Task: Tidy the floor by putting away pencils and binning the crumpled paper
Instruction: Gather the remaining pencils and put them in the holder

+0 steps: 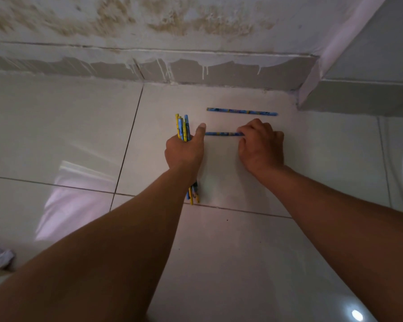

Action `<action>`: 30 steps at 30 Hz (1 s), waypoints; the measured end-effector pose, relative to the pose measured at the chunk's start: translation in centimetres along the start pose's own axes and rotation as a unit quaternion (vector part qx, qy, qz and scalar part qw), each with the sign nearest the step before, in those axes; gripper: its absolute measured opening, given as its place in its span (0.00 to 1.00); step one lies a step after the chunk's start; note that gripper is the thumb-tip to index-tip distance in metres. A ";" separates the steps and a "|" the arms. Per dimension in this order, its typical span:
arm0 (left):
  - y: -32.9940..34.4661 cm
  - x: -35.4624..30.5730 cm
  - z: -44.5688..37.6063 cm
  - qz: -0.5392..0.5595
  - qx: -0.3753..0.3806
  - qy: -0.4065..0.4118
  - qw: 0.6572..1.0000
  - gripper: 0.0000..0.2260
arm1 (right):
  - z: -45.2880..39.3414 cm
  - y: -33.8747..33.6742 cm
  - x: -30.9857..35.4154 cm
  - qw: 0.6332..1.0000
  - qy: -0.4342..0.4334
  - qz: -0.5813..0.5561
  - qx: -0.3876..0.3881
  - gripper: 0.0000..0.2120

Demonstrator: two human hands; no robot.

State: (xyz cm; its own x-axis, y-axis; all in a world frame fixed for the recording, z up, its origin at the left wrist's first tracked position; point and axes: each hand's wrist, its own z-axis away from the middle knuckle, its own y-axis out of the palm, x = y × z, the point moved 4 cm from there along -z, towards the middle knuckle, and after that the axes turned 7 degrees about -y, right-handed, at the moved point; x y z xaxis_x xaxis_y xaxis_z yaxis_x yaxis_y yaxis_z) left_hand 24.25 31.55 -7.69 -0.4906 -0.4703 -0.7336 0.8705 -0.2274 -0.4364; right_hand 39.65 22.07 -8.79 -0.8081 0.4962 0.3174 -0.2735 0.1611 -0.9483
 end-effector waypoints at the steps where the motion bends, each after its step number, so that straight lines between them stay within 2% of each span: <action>1: -0.1 0.1 0.1 -0.002 0.002 0.000 1.000 0.23 | 0.3 0.0 0.2 1.000 0.001 0.006 -0.013 0.13; 6: -0.1 0.4 0.4 0.004 0.010 -0.029 1.000 0.25 | 1.9 0.6 1.8 0.999 -0.027 0.009 -0.045 0.06; 9: 0.1 0.0 0.6 -0.001 0.027 -0.044 0.999 0.27 | 2.7 1.1 3.3 0.989 -0.016 -0.144 -0.027 0.06; 12: 0.4 -0.6 0.5 -0.001 0.041 -0.050 0.998 0.29 | 3.5 1.2 4.9 0.951 0.004 -0.305 -0.048 0.06; 16: 0.8 -1.1 -0.1 -0.009 0.037 -0.022 0.999 0.23 | 4.2 1.2 5.6 0.921 0.041 -0.379 -0.082 0.06; 19: 1.1 -1.2 -0.5 -0.025 0.024 -0.003 0.999 0.18 | 4.2 1.2 5.6 0.909 0.054 -0.404 -0.084 0.06; 24: 1.3 -1.2 -0.8 -0.020 -0.017 0.003 1.000 0.17 | 3.2 0.3 5.7 0.911 0.032 -0.398 -0.103 0.05; 27: 1.2 -1.3 -0.7 0.009 -0.017 0.007 1.000 0.20 | 1.9 -0.1 4.8 0.918 0.041 -0.375 -0.119 0.06; 30: 1.3 -1.4 -0.8 0.092 0.003 -0.006 0.996 0.18 | 0.6 -0.6 3.4 0.942 0.047 -0.307 -0.129 0.08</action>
State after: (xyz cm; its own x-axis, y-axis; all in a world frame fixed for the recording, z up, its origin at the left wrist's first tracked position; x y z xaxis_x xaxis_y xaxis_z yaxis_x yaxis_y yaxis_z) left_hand 26.00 32.62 -7.63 -0.3214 -0.5149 -0.7947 0.9462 -0.1415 -0.2910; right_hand 36.78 23.14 -7.17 -0.4859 0.3126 0.8162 -0.5290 0.6381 -0.5594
